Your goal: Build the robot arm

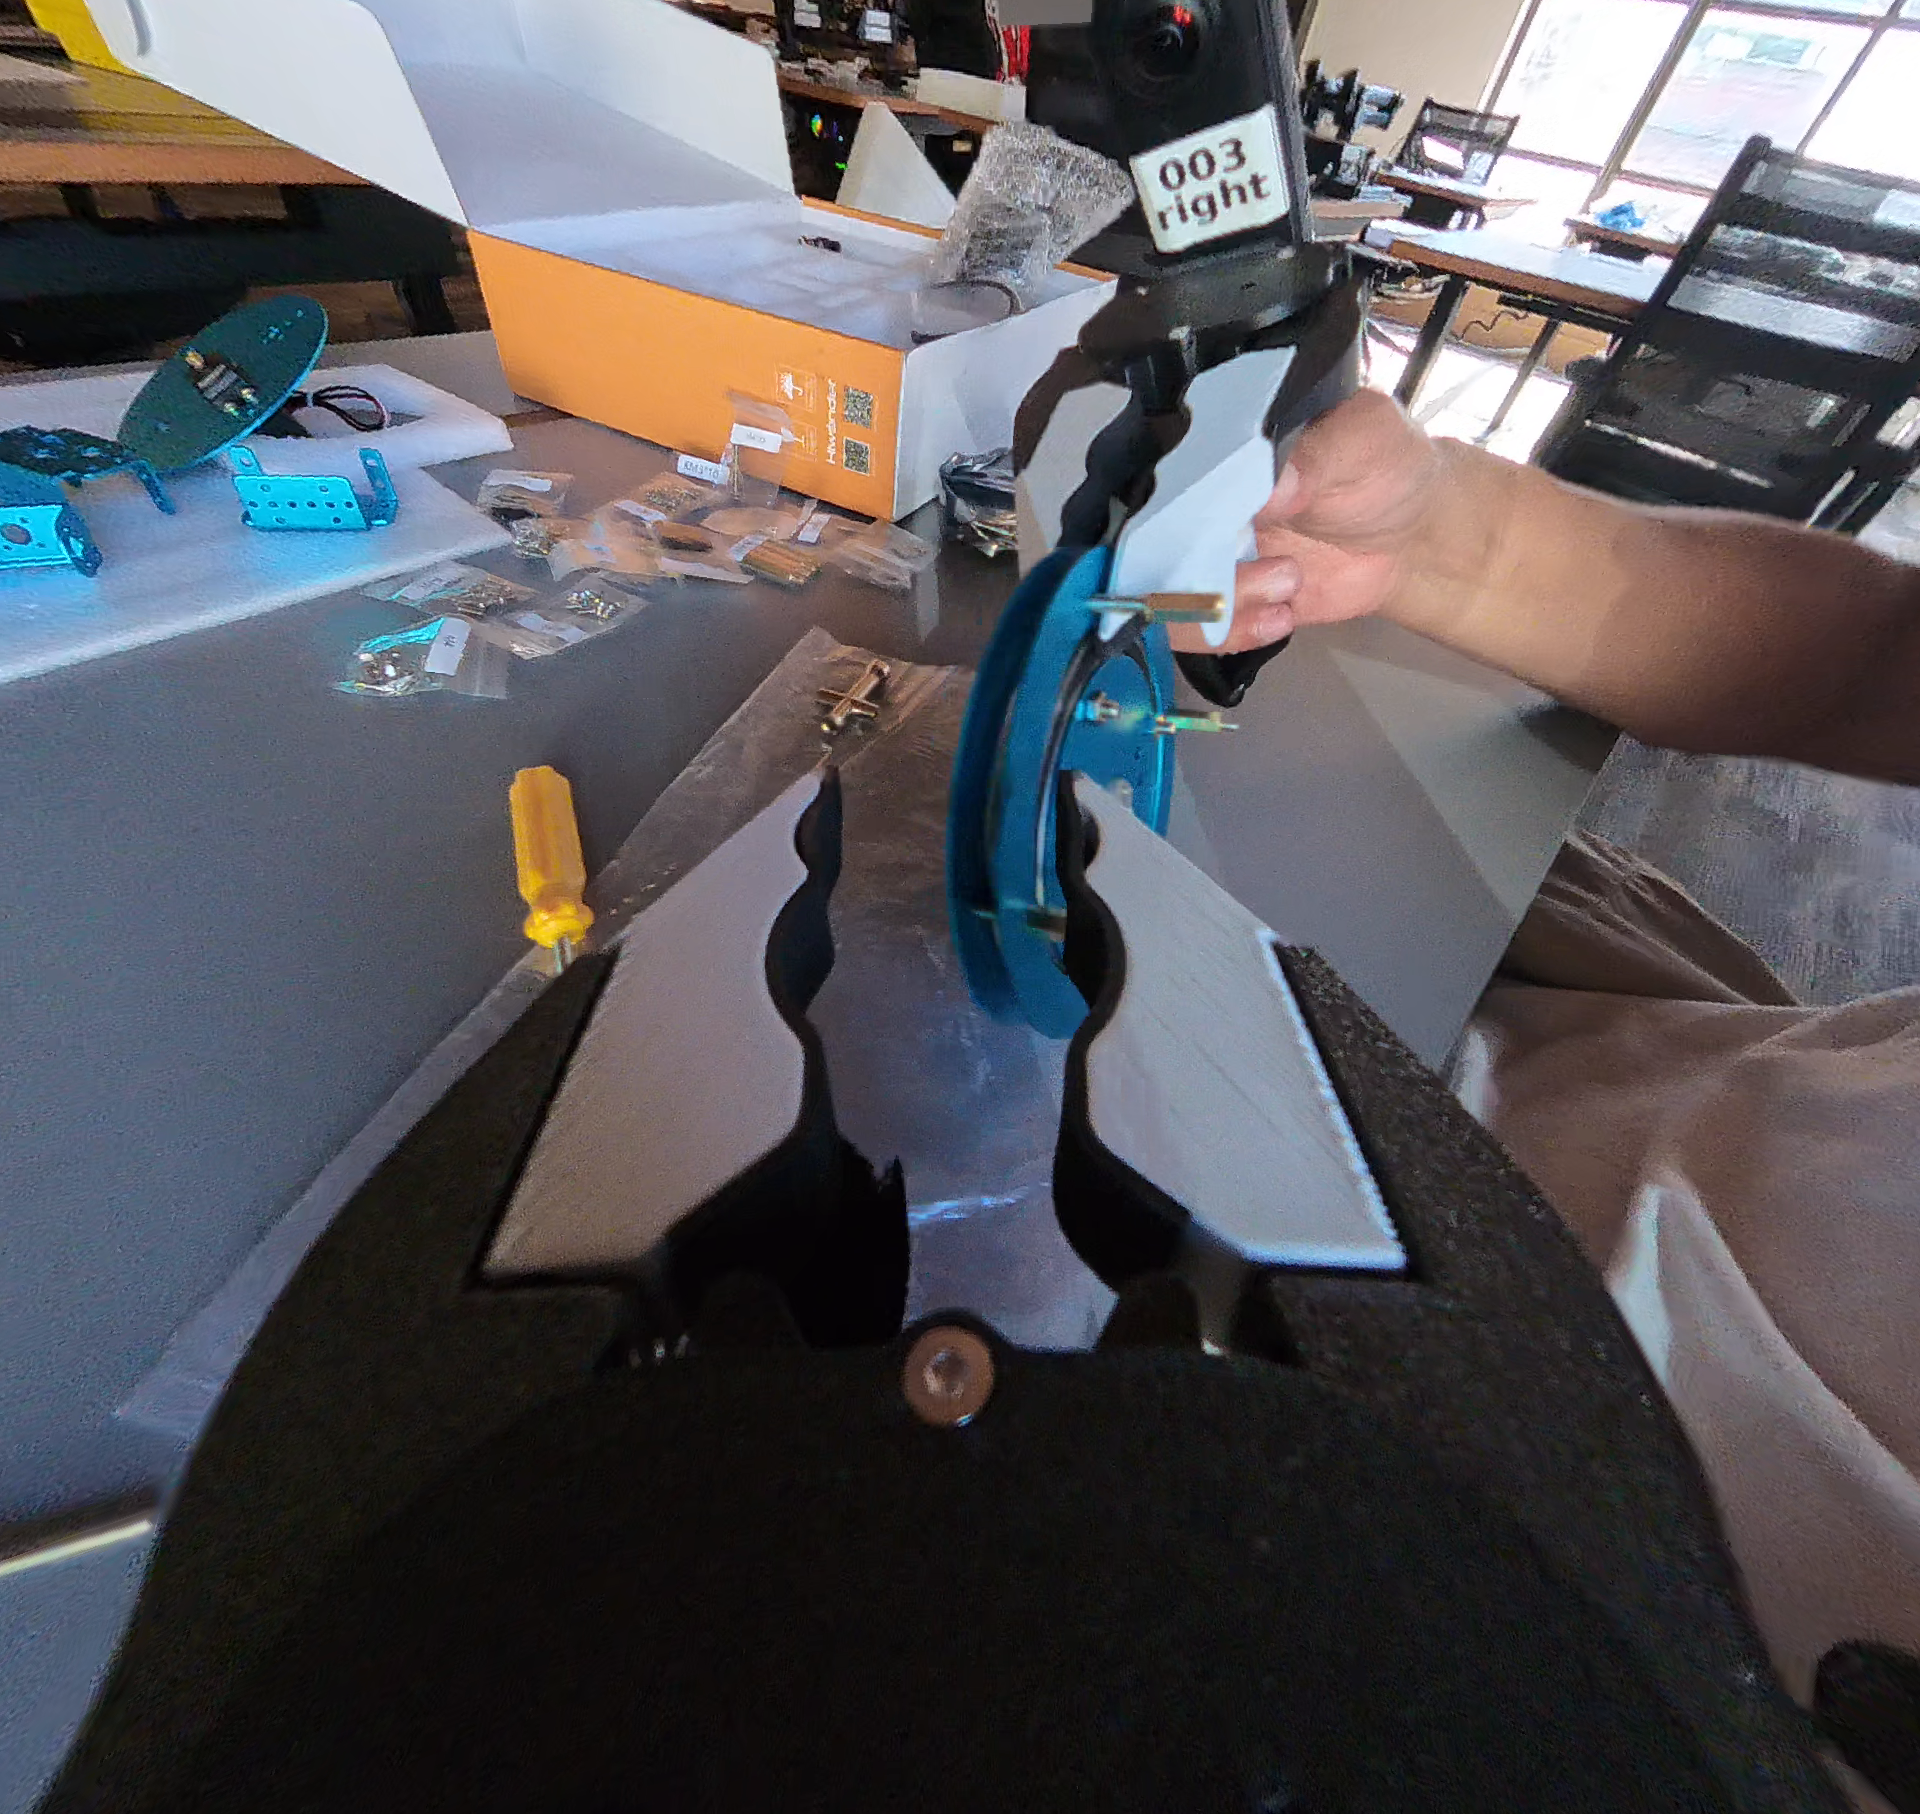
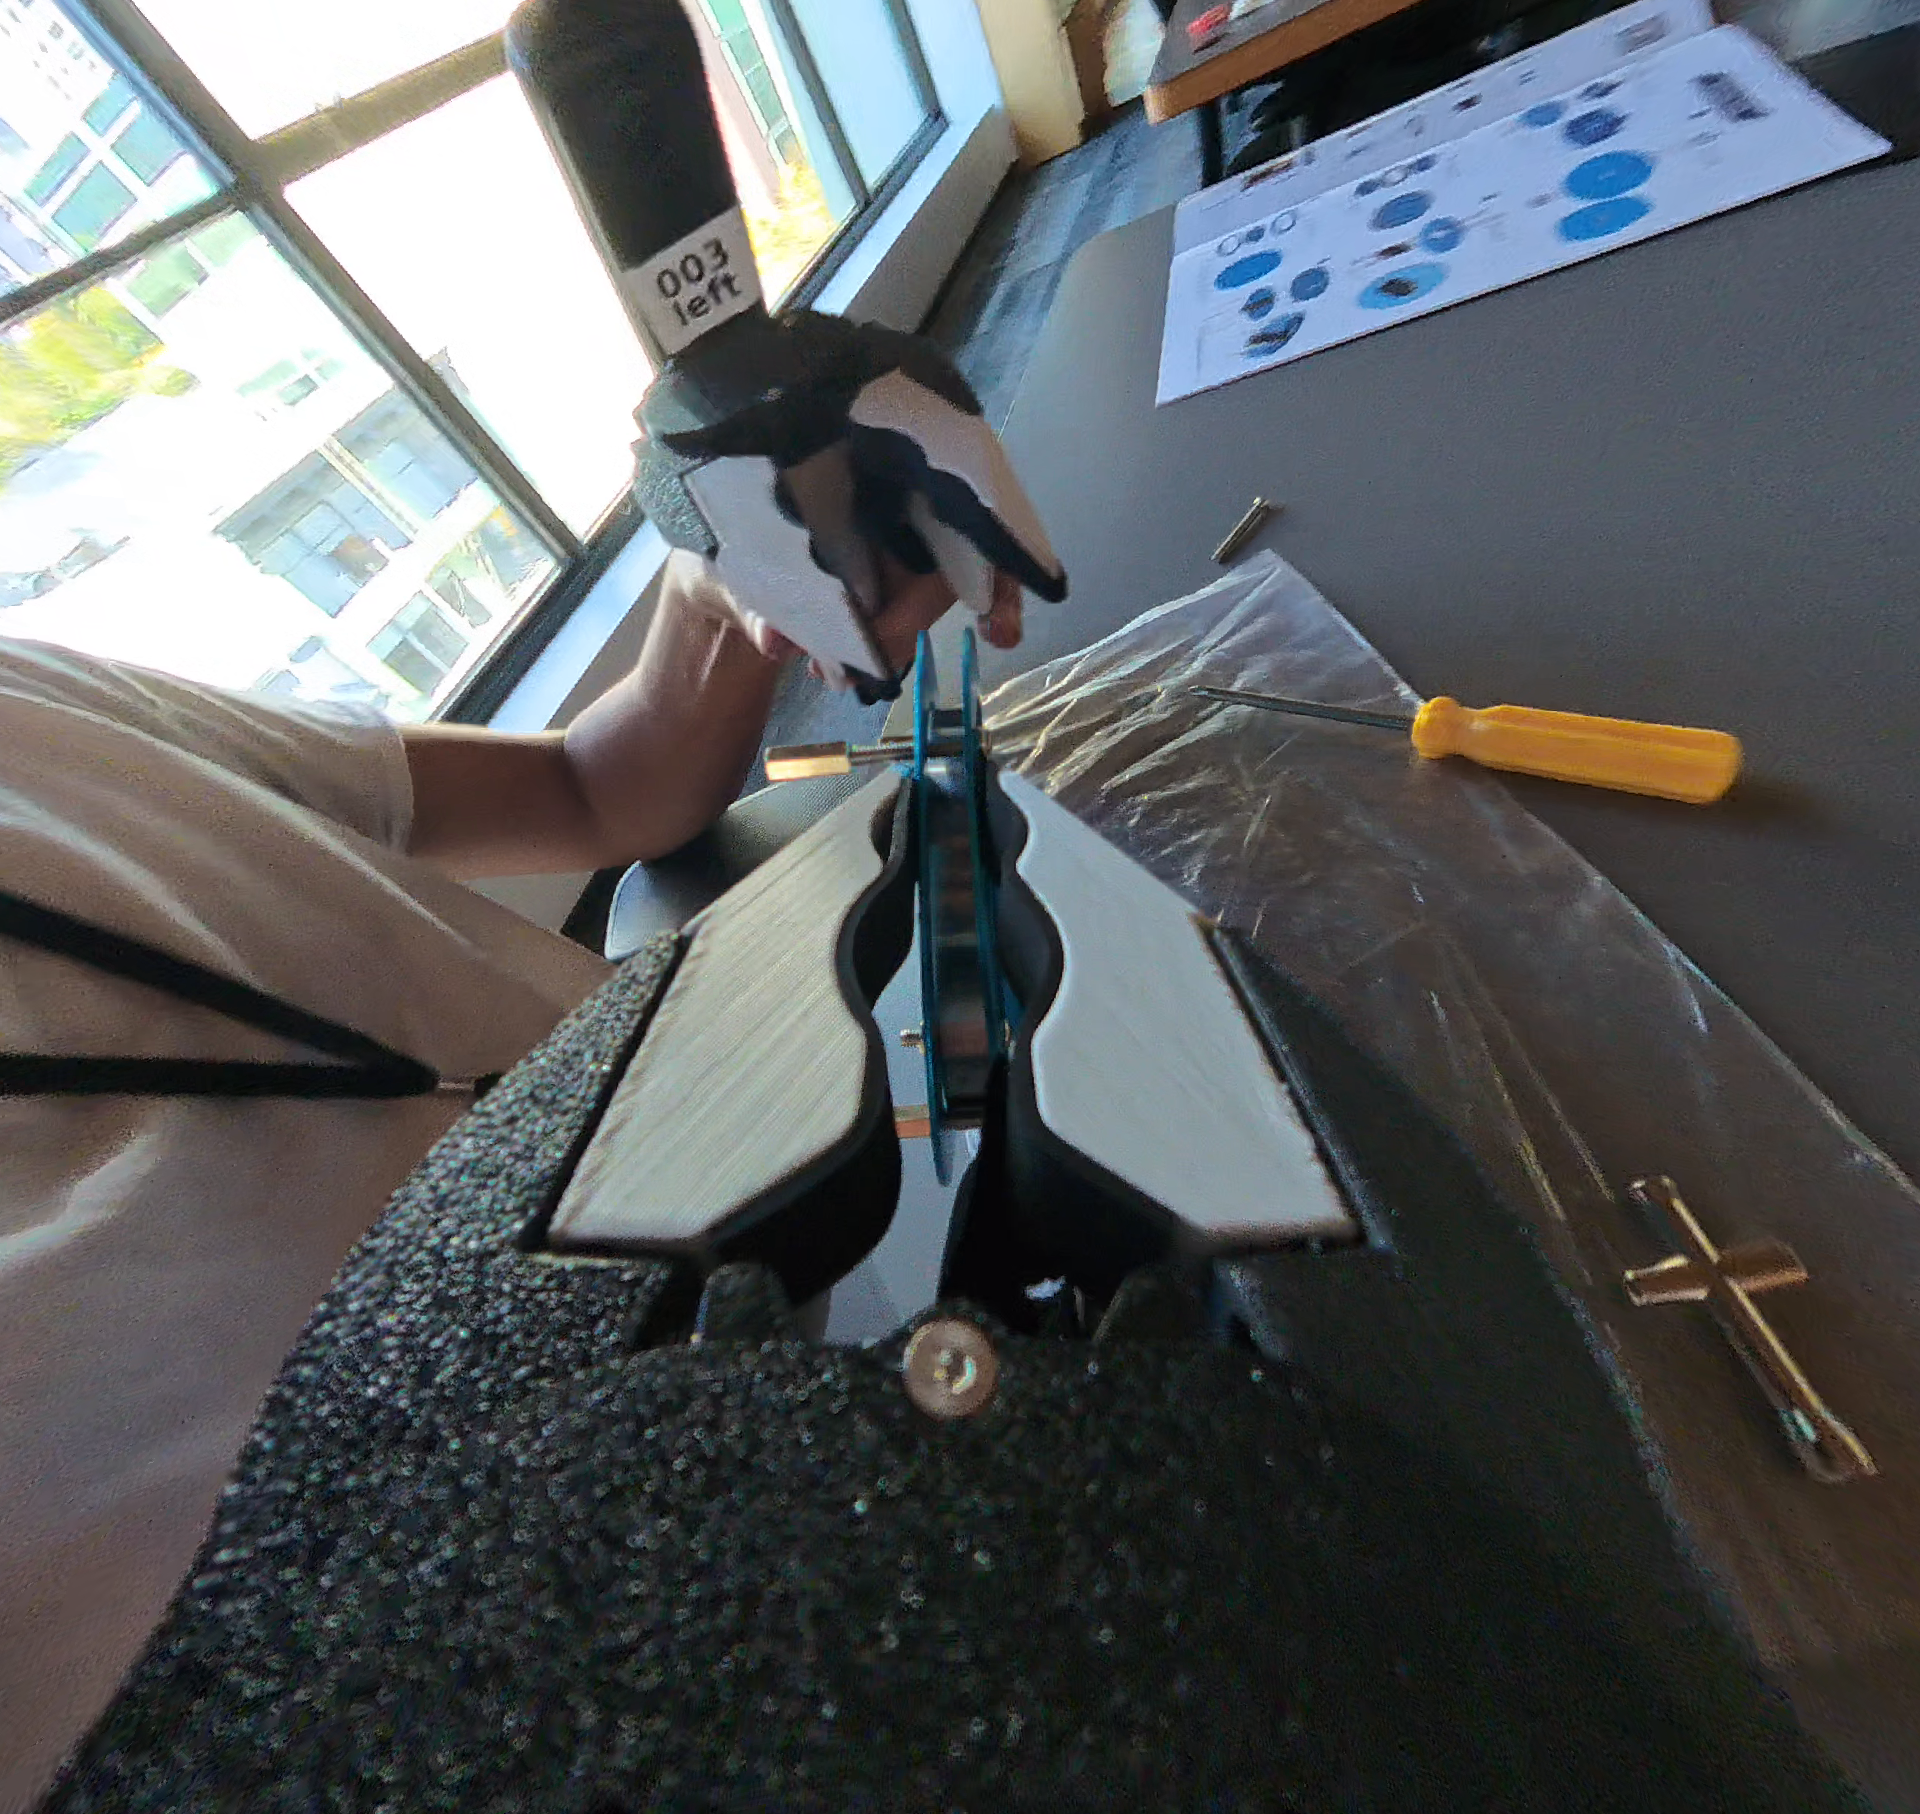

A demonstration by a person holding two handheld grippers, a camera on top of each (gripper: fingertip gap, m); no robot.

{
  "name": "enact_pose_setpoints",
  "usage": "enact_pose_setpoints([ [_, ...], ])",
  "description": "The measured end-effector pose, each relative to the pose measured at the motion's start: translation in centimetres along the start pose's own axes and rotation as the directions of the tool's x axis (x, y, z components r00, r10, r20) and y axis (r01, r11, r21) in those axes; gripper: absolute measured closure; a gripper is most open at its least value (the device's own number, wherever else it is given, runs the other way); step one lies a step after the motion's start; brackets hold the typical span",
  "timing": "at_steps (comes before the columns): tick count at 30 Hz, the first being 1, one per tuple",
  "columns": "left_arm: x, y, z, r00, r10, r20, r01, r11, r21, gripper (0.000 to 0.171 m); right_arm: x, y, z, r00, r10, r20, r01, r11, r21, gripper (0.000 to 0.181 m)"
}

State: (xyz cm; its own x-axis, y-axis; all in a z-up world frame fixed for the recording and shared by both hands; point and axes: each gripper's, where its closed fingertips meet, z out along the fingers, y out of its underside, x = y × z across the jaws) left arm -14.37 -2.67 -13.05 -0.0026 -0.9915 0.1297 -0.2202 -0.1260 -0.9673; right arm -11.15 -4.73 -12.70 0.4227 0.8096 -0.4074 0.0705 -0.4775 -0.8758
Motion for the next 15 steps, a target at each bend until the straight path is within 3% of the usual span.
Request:
enact_pose_setpoints([
  [4, 0.6, 0.2, 0.7, 0.993, 0.007, -0.117, -0.013, 0.998, -0.057, 0.132, 1.4, 0.6, 1.3, 1.0, 0.025, 0.003, -0.025, 0.991, -0.131, 0.17],
  [11, -3.7, 2.6, 2.4, 0.995, 0.088, 0.041, -0.075, 0.964, -0.254, 0.143, 5.2, 0.3, 2.8, 0.964, 0.257, 0.073, -0.237, 0.947, -0.216, 0.17],
  [15, -5.4, 4.1, 3.2, 0.997, -0.07, 0.026, 0.075, 0.943, -0.324, 0.142, 8.2, 1.4, 3.5, 0.949, 0.311, 0.057, -0.286, 0.92, -0.267, 0.163],
])
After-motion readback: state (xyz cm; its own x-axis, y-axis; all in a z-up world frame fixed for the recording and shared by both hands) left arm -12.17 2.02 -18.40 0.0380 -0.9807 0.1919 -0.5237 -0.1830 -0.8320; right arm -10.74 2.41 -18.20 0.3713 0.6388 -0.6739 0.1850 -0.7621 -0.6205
